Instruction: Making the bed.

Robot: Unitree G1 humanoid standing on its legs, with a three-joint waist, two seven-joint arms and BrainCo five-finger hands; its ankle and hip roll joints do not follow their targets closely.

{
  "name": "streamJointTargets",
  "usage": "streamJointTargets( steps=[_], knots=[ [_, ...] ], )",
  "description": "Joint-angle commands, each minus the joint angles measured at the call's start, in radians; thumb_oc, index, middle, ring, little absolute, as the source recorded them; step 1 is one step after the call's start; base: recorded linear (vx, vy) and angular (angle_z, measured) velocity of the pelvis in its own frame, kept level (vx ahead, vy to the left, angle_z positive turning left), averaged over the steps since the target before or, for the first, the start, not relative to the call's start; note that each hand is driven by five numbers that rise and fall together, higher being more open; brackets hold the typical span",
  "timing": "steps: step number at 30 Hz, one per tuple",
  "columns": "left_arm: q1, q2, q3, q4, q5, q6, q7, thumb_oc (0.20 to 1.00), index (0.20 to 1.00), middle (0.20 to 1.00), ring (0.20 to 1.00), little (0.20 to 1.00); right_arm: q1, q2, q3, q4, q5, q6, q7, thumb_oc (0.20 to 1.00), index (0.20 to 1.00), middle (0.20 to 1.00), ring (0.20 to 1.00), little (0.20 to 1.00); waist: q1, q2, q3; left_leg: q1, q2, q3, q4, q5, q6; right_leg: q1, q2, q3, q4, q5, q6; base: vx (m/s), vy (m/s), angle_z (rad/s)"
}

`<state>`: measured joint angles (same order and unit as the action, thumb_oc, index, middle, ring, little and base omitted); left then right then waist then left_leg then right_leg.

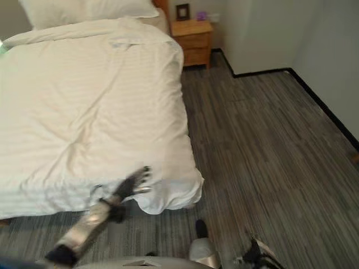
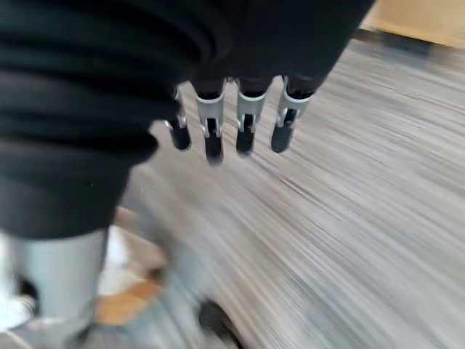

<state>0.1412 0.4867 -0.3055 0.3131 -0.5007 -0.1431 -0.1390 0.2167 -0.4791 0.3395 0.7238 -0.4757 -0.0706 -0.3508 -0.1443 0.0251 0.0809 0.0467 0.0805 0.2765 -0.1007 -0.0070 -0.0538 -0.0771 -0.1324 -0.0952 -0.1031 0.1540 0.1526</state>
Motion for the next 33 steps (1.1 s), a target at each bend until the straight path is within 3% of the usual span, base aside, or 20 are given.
streamJointTargets(
  steps=[1,2,3,5,6,9,10,11,13,16,18,19,24,30,33],
  knots=[
    [-0.012,0.032,0.014,-0.018,-0.134,0.006,-0.065,1.000,1.000,1.000,1.000,1.000,-0.245,-0.052,0.044,0.080,0.034,-0.012,0.075,0.200,0.200,0.200,0.200,0.200,0.019,-0.069,0.016,0.010,-0.025,-0.034,0.013,-0.077,0.036,0.016,-0.058,-0.003,0.016,-0.071,0.021,0.06,-0.124,0.31],
    [0.009,0.043,0.073,-0.025,-0.155,-0.009,-0.059,1.000,1.000,1.000,1.000,1.000,-0.297,-0.073,0.007,0.038,0.099,-0.045,0.086,0.200,0.200,0.200,0.200,0.200,0.045,-0.075,0.010,0.000,-0.025,-0.061,0.013,-0.068,0.030,0.023,-0.062,-0.032,0.016,-0.075,0.017,0.04,-0.087,0.70],
    [0.079,0.048,0.198,-0.002,-0.152,-0.003,-0.010,1.000,1.000,1.000,1.000,1.000,-0.345,-0.191,-0.047,-0.254,0.256,-0.038,0.124,0.200,0.200,0.200,0.200,0.200,0.070,-0.087,0.007,-0.012,-0.025,-0.091,0.013,-0.060,0.026,0.033,-0.064,-0.057,0.016,-0.081,0.013,0.07,-0.094,0.94],
    [0.133,0.012,0.311,0.043,-0.159,0.000,0.021,1.000,1.000,1.000,1.000,1.000,-0.404,-0.190,-0.100,-0.357,0.398,-0.062,0.135,0.200,0.200,0.200,0.200,0.200,0.101,-0.084,0.006,-0.023,-0.024,-0.112,0.013,-0.053,0.025,0.040,-0.064,-0.085,0.016,-0.087,0.010,0.06,-0.038,0.82],
    [0.133,0.012,0.312,0.043,-0.159,0.000,0.021,1.000,1.000,1.000,1.000,1.000,-0.405,-0.190,-0.100,-0.357,0.398,-0.062,0.135,0.200,0.200,0.200,0.200,0.200,0.100,-0.085,0.004,-0.027,-0.025,-0.113,0.013,-0.051,0.025,0.036,-0.065,-0.086,0.016,-0.085,0.010,0.04,-0.017,0.30],
    [0.161,-0.023,0.391,0.100,-0.157,-0.002,0.039,1.000,1.000,1.000,1.000,1.000,-0.499,-0.099,-0.127,-0.336,0.638,-0.094,0.154,0.200,0.200,0.200,0.200,0.200,0.144,-0.077,0.008,-0.044,-0.024,-0.138,0.013,-0.039,0.022,0.041,-0.065,-0.111,0.016,-0.094,0.003,0.04,-0.023,0.32],
    [0.160,-0.044,0.408,0.140,-0.153,-0.003,0.050,1.000,1.000,1.000,1.000,1.000,-0.565,-0.037,-0.134,-0.311,0.792,-0.117,0.173,0.200,0.200,0.200,0.200,0.200,0.175,-0.069,0.017,-0.054,-0.021,-0.150,0.013,-0.033,0.017,0.044,-0.064,-0.127,0.016,-0.099,0.000,0.03,-0.023,0.31],
    [0.159,-0.044,0.408,0.140,-0.153,-0.003,0.050,1.000,1.000,1.000,1.000,1.000,-0.566,-0.037,-0.134,-0.310,0.792,-0.118,0.174,0.200,0.200,0.200,0.200,0.200,0.174,-0.070,0.015,-0.059,-0.022,-0.151,0.013,-0.030,0.018,0.040,-0.065,-0.127,0.016,-0.097,0.000,0.02,-0.028,0.17],
    [0.163,-0.064,0.403,0.186,-0.143,-0.008,0.053,1.000,1.000,1.000,1.000,1.000,-0.646,0.063,-0.151,-0.268,1.078,-0.164,0.226,0.200,0.200,0.200,0.200,0.200,0.214,-0.058,0.032,-0.083,-0.020,-0.165,0.013,-0.017,0.012,0.033,-0.065,-0.148,0.016,-0.103,-0.003,-0.01,-0.030,0.27],
    [0.129,-0.090,0.363,0.261,-0.153,-0.027,0.061,1.000,1.000,1.000,1.000,1.000,-0.740,0.176,-0.191,-0.197,1.387,-0.223,0.292,0.200,0.200,0.200,0.200,0.200,0.259,-0.035,0.072,-0.144,-0.020,-0.194,0.013,0.010,0.003,-0.008,-0.067,-0.167,0.016,-0.100,-0.009,-0.08,-0.031,0.42],
    [0.127,-0.090,0.363,0.261,-0.153,-0.028,0.061,1.000,1.000,1.000,1.000,1.000,-0.741,0.175,-0.192,-0.196,1.388,-0.223,0.293,0.200,0.200,0.200,0.200,0.200,0.258,-0.036,0.069,-0.150,-0.021,-0.195,0.013,0.013,0.003,-0.013,-0.068,-0.168,0.016,-0.097,-0.009,-0.06,-0.020,0.25],
    [0.111,-0.098,0.339,0.277,-0.167,-0.043,0.058,1.000,1.000,1.000,1.000,1.000,-0.791,0.201,-0.218,-0.146,1.492,-0.242,0.317,0.200,0.200,0.200,0.200,0.200,0.280,-0.018,0.099,-0.182,-0.019,-0.212,0.013,0.026,-0.004,-0.036,-0.067,-0.181,0.016,-0.096,-0.012,-0.10,-0.043,0.21],
    [0.070,-0.106,0.295,0.311,-0.176,-0.079,0.052,1.000,1.000,1.000,1.000,1.000,-0.881,0.219,-0.275,-0.020,1.604,-0.282,0.332,0.200,0.200,0.200,0.200,0.200,0.305,0.018,0.138,-0.255,-0.015,-0.227,0.013,0.057,-0.017,-0.096,-0.066,-0.187,0.016,-0.089,-0.017,-0.08,-0.045,0.11],
    [0.045,-0.172,0.281,0.459,-0.232,-0.067,0.029,1.000,1.000,1.000,1.000,1.000,-0.876,0.228,-0.359,0.259,1.661,-0.246,0.327,0.200,0.200,0.200,0.200,0.200,0.311,0.083,0.167,-0.313,-0.014,-0.206,0.013,0.073,-0.024,-0.157,-0.071,-0.164,0.016,-0.086,-0.013,-0.06,-0.001,0.00],
    [0.027,-0.201,0.278,0.530,-0.228,-0.048,0.025,1.000,1.000,1.000,1.000,1.000,-0.806,0.244,-0.403,0.339,1.661,-0.223,0.335,0.200,0.200,0.200,0.200,0.200,0.295,0.098,0.165,-0.303,-0.019,-0.197,0.013,0.065,-0.019,-0.155,-0.075,-0.155,0.016,-0.088,-0.007,-0.03,0.081,-0.08]
  ],
)
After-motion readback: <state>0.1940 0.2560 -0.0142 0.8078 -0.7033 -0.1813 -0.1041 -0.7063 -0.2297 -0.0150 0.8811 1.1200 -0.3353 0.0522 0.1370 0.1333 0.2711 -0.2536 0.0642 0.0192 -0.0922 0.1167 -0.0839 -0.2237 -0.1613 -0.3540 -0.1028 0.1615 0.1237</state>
